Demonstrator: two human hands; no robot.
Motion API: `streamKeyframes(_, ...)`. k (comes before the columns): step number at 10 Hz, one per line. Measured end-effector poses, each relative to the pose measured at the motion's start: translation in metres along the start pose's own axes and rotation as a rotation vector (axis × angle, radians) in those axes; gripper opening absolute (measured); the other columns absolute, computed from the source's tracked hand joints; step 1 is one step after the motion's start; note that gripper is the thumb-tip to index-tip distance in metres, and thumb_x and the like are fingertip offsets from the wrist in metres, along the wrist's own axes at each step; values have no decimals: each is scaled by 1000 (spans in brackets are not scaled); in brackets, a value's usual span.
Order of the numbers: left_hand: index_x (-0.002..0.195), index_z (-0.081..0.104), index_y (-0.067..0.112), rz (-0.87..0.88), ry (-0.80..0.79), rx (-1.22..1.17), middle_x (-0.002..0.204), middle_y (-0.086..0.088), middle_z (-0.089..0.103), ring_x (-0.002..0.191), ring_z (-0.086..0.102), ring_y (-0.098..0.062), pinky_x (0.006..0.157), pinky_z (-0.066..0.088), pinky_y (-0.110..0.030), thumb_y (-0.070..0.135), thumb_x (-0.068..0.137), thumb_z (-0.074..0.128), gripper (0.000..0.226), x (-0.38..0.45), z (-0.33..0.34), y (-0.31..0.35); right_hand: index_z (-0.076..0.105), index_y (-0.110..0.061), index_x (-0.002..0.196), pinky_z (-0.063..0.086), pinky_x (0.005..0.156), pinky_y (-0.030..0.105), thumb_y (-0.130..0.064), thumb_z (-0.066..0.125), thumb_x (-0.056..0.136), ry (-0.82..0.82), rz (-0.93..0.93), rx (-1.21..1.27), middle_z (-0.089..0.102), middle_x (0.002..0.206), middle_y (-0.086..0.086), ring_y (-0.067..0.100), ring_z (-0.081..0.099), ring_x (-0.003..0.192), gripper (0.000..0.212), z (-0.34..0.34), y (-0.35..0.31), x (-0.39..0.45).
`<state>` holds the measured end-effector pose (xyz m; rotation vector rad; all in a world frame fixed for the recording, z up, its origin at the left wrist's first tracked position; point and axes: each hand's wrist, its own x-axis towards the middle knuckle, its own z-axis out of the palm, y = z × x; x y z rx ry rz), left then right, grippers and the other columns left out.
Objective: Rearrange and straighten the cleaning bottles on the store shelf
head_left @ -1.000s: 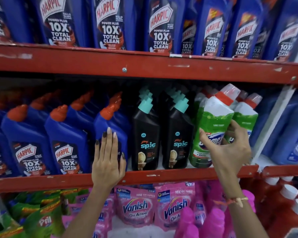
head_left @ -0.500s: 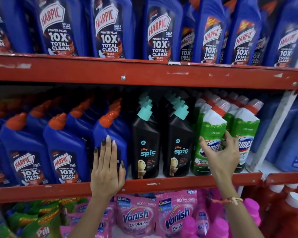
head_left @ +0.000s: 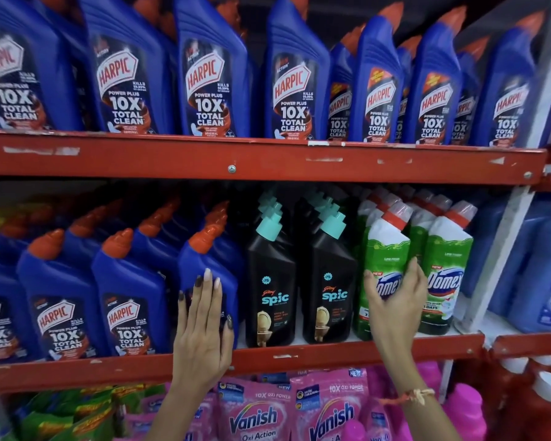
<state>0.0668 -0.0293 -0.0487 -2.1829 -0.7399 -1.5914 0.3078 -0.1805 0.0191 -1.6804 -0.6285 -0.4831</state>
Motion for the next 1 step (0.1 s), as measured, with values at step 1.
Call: streamKeyframes(1, 153, 26, 0, 6, 13, -4, 170, -4, 7, 158, 7, -20, 130, 2, -42, 21, 95, 40, 64, 5, -5, 9, 25, -11, 150, 26, 114, 34, -37, 56, 95, 133, -118, 131, 28, 153, 10, 24, 24, 144, 69, 1, -22, -14)
